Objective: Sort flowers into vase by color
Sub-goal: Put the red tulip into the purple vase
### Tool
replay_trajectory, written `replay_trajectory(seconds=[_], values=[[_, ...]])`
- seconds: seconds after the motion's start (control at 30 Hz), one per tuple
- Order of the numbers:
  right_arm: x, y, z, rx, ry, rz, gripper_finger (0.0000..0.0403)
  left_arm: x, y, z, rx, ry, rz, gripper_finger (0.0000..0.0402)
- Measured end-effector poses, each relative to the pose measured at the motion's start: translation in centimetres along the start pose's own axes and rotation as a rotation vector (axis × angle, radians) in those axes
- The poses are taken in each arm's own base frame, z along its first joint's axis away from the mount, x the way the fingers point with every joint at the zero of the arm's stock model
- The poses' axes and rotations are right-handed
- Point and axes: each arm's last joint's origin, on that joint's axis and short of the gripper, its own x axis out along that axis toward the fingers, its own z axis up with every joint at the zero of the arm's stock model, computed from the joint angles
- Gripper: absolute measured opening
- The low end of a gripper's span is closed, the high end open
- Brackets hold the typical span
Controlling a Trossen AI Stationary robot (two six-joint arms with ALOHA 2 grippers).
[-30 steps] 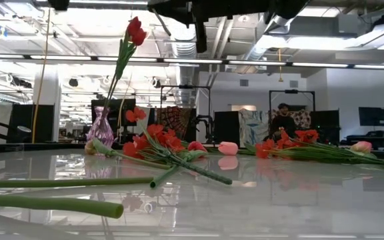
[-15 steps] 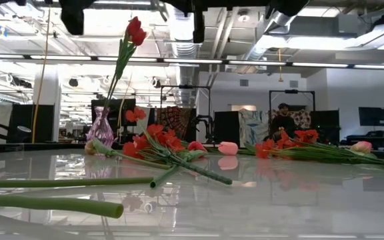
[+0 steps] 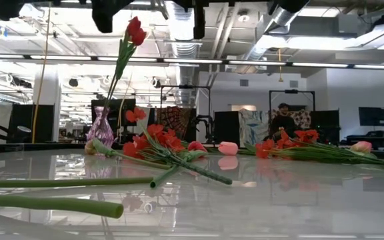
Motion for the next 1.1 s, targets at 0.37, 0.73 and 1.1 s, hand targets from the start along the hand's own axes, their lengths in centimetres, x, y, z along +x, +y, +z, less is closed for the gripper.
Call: replay_trajectory(seconds=[0.37, 0.73, 1.1], values=[[0.0, 0.0, 0.0, -0.039, 0.000, -0.004, 0.0027, 2.0, -0.3, 1.3, 0.039, -0.061, -0.024, 0.0288], [0.0, 0.0, 0.0, -0.046, -0.001, -0.003, 0.0027, 2.1, -0.2, 1.3, 0.050, -0.052, -0.014, 0.0217], [0.0, 0.0, 0.0, -0.045, -0.003, 0.002, 0.0027, 2.1, -0.2, 1.2, 0.057, -0.043, -0.010, 0.0054]])
